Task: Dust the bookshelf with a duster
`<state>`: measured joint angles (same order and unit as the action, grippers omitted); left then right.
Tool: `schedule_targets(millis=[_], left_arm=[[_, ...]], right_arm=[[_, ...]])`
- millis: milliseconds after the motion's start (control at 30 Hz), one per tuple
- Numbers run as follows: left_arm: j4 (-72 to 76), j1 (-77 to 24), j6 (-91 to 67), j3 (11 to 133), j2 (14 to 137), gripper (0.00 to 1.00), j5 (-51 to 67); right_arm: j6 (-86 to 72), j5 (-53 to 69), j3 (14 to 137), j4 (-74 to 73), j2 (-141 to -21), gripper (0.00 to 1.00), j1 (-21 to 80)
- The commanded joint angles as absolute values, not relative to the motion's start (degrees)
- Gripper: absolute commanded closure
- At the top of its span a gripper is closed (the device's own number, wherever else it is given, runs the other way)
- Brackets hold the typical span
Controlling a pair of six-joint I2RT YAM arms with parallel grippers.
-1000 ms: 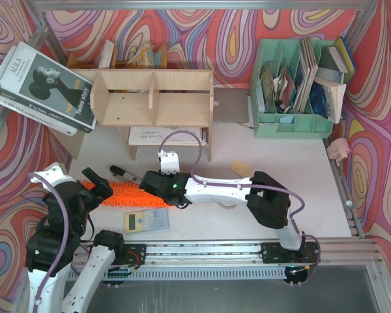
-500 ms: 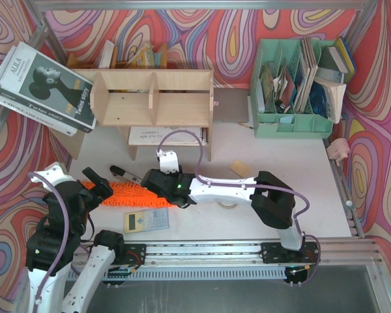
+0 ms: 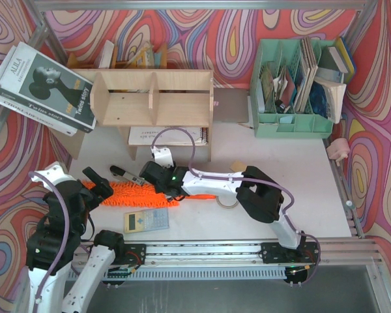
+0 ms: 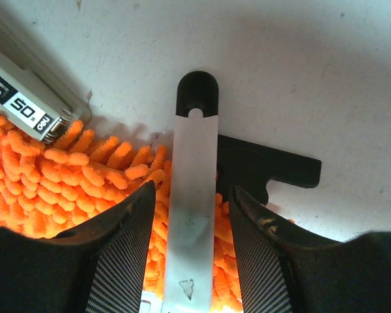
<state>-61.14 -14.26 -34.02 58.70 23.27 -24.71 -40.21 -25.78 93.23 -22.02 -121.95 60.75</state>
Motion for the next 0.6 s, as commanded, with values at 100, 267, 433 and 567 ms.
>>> schedule_targets(millis=[100, 267, 433, 567], left_arm=[[-60.66, -14.5, -33.66, 58.01, 23.77, 0.02, -25.05], [-60.65, -14.5, -33.66, 57.92, 23.61, 0.02, -25.05], [-60.65, -14.5, -33.66, 57.92, 23.79, 0.02, -24.96], [-60.64, -14.5, -33.64, 57.92, 23.87, 0.02, -24.98]], right_arm=[[-38.51, -25.19, 96.16, -24.54, -125.14, 0.51, 60.9], [-38.5, -25.17, 96.59, -25.24, -126.0, 0.53, 60.91], [-38.48, -24.85, 97.3, -25.79, -126.48, 0.6, 60.89], [-38.25, -24.76, 97.72, -26.18, -125.64, 0.68, 60.83]])
